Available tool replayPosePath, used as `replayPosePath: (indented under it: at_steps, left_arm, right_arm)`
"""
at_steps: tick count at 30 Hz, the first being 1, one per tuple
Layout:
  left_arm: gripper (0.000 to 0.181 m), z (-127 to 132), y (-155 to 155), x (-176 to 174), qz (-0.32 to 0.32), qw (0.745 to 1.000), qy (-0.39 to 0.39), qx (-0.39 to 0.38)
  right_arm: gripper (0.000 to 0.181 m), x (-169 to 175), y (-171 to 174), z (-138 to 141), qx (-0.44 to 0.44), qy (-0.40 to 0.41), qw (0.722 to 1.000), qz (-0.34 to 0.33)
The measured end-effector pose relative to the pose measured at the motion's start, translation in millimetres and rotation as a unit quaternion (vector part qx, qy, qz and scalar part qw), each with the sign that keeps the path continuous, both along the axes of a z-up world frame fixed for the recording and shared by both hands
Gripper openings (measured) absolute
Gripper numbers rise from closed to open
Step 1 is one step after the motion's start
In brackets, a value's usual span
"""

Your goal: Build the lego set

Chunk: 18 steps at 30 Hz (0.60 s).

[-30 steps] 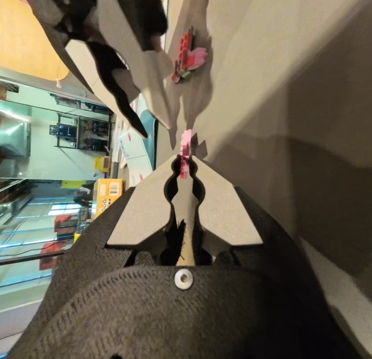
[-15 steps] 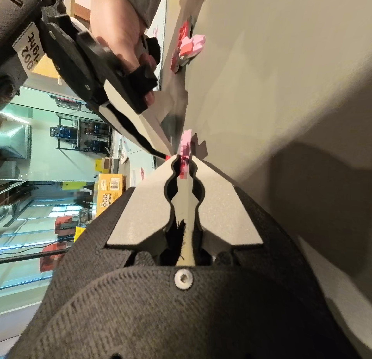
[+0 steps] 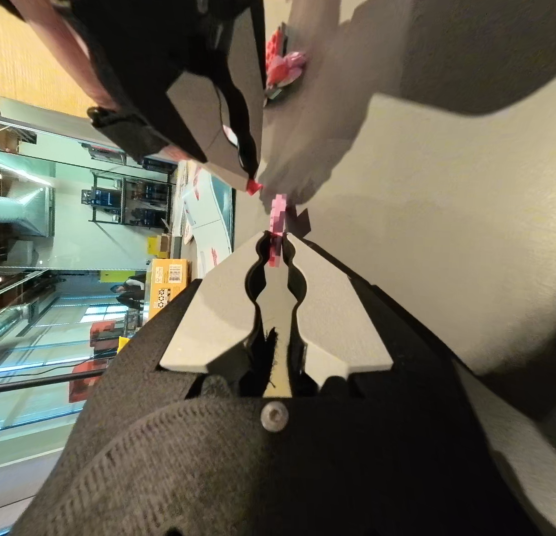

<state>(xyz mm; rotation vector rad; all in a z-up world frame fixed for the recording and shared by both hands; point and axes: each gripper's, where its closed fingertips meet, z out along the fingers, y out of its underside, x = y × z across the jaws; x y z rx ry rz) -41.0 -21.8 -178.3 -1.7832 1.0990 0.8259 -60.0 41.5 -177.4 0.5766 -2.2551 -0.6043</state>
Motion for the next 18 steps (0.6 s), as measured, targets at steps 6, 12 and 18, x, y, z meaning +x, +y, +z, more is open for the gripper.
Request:
replayPosePath:
  at_steps: [6,12,18]
  left_arm:
    - [0.006,0,1,1,-0.002,1.0,-0.002,0.0]
    - [0.006,0,2,1,0.0,1.0,-0.006,0.0]
    - [0.006,0,4,1,-0.002,1.0,-0.007,-0.001]
  right_arm:
    - [0.012,19,-22,-5,-0.015,-0.052,0.998,0.028]
    - [0.018,26,-25,-6,-0.09,-0.08,0.993,-0.005]
    - [0.048,33,-46,7,-0.444,-0.24,0.829,-0.24]
